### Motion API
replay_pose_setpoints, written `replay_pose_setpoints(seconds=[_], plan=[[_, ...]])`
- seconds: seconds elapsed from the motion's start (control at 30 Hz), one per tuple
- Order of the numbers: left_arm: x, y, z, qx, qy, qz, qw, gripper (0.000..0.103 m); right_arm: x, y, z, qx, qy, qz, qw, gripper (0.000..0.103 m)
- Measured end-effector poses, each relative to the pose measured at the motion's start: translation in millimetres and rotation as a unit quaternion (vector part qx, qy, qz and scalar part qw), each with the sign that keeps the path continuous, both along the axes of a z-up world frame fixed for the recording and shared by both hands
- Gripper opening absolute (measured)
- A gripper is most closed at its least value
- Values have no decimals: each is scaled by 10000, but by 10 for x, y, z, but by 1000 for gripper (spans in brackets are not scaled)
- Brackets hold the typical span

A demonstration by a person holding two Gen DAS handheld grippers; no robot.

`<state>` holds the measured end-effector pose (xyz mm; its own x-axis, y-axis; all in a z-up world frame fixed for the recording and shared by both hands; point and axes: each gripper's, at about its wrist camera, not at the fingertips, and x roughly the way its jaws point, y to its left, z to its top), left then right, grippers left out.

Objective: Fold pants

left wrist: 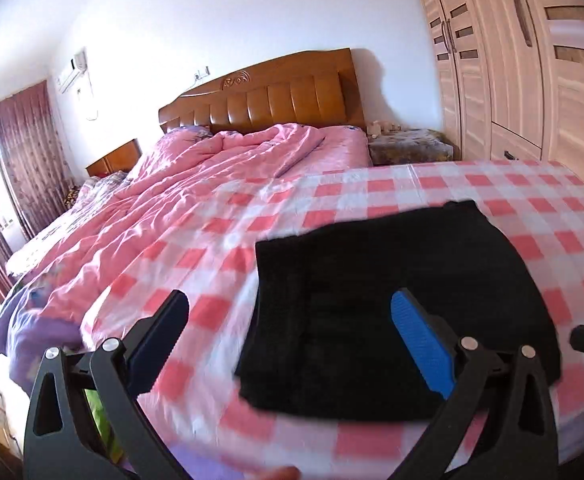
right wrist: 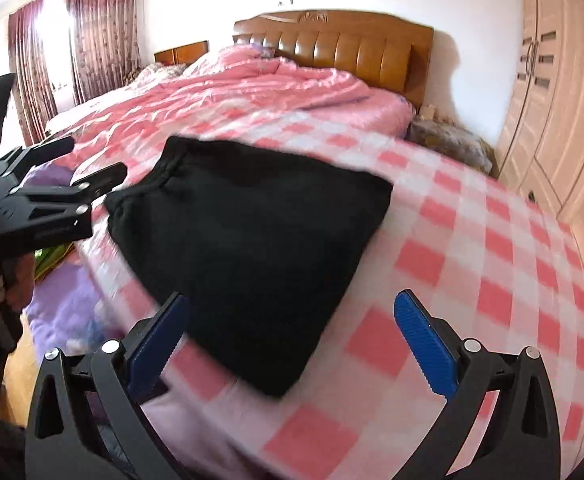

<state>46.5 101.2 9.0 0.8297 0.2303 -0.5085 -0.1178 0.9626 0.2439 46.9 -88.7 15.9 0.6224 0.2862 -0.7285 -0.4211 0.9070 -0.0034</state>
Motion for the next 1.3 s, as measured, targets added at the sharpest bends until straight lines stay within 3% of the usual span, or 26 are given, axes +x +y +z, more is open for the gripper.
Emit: replay_pose_setpoints(seconds=[0.07, 0.2, 0.27, 0.37, 0.53, 0.7, 1.3], plan=[[-223, -80, -24, -130, -11, 14, 9999, 101, -130, 13, -82, -274, 140, -146, 9994, 99], [-552, -131, -142, -1141, 160, -149, 9932, 101, -383, 28, -199, -287, 296, -90, 9991, 99], [-583, -178, -226, -1369, 323, -187, 9899, 101, -483, 45, -196, -353, 204, -77, 9991, 99], [-583, -324, -324, -1090, 623, -185, 9919, 101, -597, 21, -138, -398, 30, -56, 9992, 99], [-690, -465, -327, -724, 578, -339, 9951, 101, -649, -87, -148, -129, 138, -145, 9997, 99], [-718, -516, -298, -651, 499, -389, 9959, 101, -693, -135, -76, 41, -61, -226, 9997, 99], [-720, -545, -307, -671, 481, -438, 9956, 101, -679, -128, -121, 58, 6, -257, 9997, 99]])
